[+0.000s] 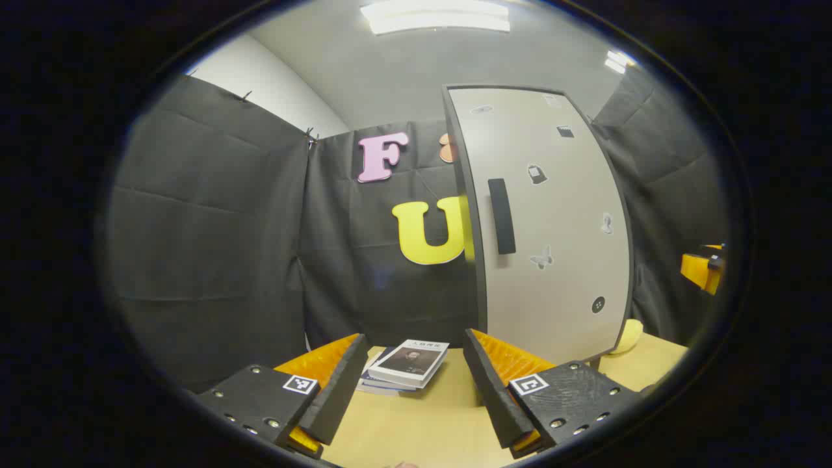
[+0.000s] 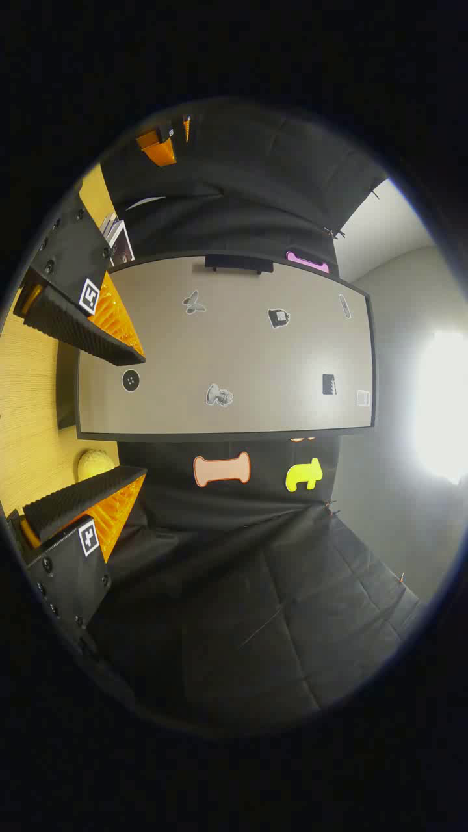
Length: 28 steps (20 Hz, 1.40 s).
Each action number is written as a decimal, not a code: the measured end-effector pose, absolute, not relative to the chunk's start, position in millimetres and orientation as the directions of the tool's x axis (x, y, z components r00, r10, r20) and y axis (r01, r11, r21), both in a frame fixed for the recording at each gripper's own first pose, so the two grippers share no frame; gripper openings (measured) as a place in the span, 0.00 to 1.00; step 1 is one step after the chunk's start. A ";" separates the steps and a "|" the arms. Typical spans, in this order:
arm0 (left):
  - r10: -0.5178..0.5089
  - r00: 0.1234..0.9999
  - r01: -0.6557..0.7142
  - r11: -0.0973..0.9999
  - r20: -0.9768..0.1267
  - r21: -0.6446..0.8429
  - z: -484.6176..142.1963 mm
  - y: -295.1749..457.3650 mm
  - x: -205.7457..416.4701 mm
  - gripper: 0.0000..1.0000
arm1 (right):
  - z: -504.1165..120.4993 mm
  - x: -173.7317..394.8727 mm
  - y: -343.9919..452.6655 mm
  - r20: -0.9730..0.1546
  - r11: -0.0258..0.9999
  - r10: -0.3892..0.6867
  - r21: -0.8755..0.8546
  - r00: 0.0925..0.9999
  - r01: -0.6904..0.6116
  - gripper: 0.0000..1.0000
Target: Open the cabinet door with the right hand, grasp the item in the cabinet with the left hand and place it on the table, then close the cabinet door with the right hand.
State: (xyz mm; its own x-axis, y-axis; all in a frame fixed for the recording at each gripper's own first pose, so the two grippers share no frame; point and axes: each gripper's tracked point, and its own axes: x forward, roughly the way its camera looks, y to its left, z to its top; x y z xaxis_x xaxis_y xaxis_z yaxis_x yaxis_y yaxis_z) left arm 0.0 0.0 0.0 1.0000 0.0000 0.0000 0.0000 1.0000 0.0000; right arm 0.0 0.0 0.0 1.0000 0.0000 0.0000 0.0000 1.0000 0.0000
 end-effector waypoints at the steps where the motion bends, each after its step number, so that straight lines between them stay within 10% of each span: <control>1: 0.000 1.000 0.000 1.000 0.000 -0.001 -1.2 -0.6 0.2 0.92 | 0.6 0.5 0.5 0.001 1.000 0.001 0.003 1.000 -0.001 0.98; 28: 0.089 0.996 -0.089 0.996 0.000 0.000 -11.7 70.5 -10.2 0.92 | 70.7 52.5 83.4 0.014 0.986 0.166 -0.015 0.986 -0.166 0.98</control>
